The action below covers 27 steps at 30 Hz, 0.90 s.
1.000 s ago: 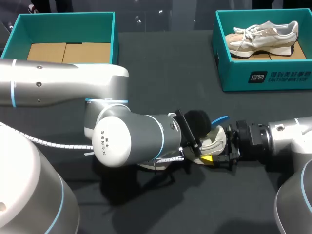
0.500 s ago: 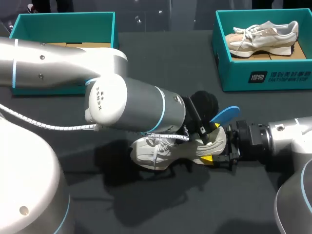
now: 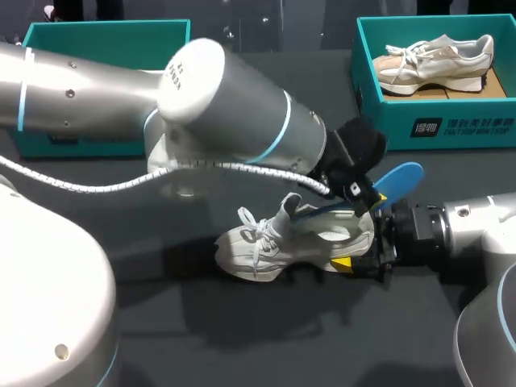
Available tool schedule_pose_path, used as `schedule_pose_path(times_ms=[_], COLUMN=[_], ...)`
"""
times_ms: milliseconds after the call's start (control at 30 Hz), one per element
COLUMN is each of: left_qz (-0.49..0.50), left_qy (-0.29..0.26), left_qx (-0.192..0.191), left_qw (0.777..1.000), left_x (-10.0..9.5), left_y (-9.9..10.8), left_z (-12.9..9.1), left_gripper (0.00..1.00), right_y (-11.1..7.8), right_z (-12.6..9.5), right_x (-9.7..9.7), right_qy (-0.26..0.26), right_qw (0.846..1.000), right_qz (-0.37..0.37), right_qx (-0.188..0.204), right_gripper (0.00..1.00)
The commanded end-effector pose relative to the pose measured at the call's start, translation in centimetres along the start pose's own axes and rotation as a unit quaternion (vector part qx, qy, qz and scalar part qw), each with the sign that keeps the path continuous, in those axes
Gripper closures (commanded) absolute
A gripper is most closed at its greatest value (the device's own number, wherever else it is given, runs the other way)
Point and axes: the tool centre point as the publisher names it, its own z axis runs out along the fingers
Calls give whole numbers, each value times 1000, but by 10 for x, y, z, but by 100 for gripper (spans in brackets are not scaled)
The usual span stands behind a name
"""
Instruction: Take the shoe out of the shoebox, open the shoe tongue, remove and reinsert the insole, then place the shoe into the shoebox
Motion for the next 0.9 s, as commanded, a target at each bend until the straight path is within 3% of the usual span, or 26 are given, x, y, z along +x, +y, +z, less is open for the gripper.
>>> schedule_pose_path(times_ms=[33,533,900], left_qz=[-7,-7,-138], left_qy=[78,78,136], left_qx=[-22,-22,130], left_qw=[997,997,972], left_x=[-1,-1,30], left_y=[-17,-17,-41], left_z=[-24,-24,-73], left_gripper=[100,100,100], right_y=[-1,-1,-1], right_z=[1,1,1], right_x=[2,2,2], right_qy=[-1,-1,-1], right_qw=[1000,1000,1000], right_qz=[0,0,0], right_qx=[1,1,1], right_gripper=[100,100,100])
